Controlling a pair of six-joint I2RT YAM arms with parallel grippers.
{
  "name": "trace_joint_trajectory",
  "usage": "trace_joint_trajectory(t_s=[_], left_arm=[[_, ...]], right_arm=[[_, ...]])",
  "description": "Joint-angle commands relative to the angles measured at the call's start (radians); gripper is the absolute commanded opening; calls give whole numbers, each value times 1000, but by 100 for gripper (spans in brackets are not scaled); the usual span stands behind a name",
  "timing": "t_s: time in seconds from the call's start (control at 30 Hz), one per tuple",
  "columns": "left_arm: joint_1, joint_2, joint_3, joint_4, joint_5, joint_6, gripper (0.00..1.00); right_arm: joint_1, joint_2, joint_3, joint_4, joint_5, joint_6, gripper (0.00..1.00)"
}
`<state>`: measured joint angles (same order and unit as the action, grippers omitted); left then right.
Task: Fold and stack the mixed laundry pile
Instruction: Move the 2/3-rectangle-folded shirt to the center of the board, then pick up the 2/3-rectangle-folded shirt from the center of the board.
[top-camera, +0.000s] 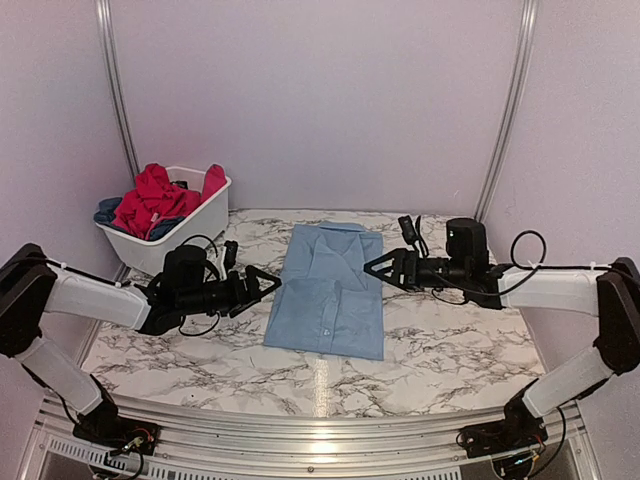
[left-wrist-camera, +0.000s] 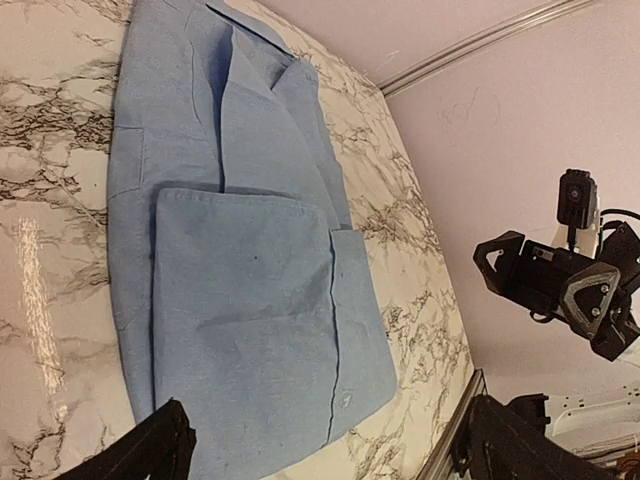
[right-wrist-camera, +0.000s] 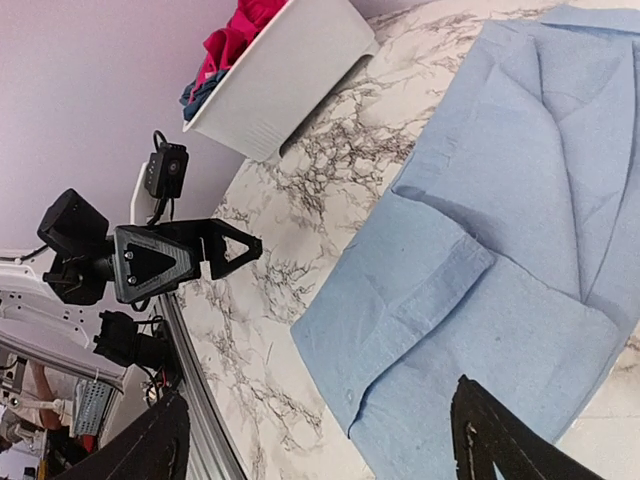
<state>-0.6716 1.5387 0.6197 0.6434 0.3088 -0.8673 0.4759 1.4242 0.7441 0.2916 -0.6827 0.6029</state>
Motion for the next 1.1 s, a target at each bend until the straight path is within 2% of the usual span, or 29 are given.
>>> trace_joint_trajectory(t_s=[0.0,0.07,0.17,0.23,0.3,0.4,0.5,0.57,0.7,0.8,0.93,1.07], left_arm=[[2,-46,-59,-200,-14,179,96],[-17,-71,-43,-313,-82,308,95],[-133,-79,24,-523,-414,564,98],[-176,-85,7,-536,-560,664,97],[-195,-148,-71,-451,-636,791,95],[-196,-292,-227,-249,-601,939,96],[-195,-368,-312,-113,-512,1057,94],[-198,-329,-294,-103,-467,1104,91],[-246,-184,-238,-114,-480,1167,78],[-264,-136,-230,-90,-480,1214,76],[-271,-81,-203,-87,-455,1274,73],[-279,-15,-175,-86,-452,1321,66]], right_arm=[[96,-65,-62,-308,214,-152,84],[160,-108,-63,-383,348,-221,82],[241,-127,-84,-414,510,-318,78],[298,-121,-98,-425,616,-360,76],[371,-126,-121,-403,763,-395,75],[472,-146,-166,-339,908,-456,75],[495,-151,-214,-225,929,-513,74],[497,-126,-214,-209,933,-525,72],[543,-53,-203,-222,984,-491,68],[640,2,-192,-233,1095,-465,70],[672,65,-173,-260,1147,-421,70],[684,93,-160,-312,1179,-360,70]])
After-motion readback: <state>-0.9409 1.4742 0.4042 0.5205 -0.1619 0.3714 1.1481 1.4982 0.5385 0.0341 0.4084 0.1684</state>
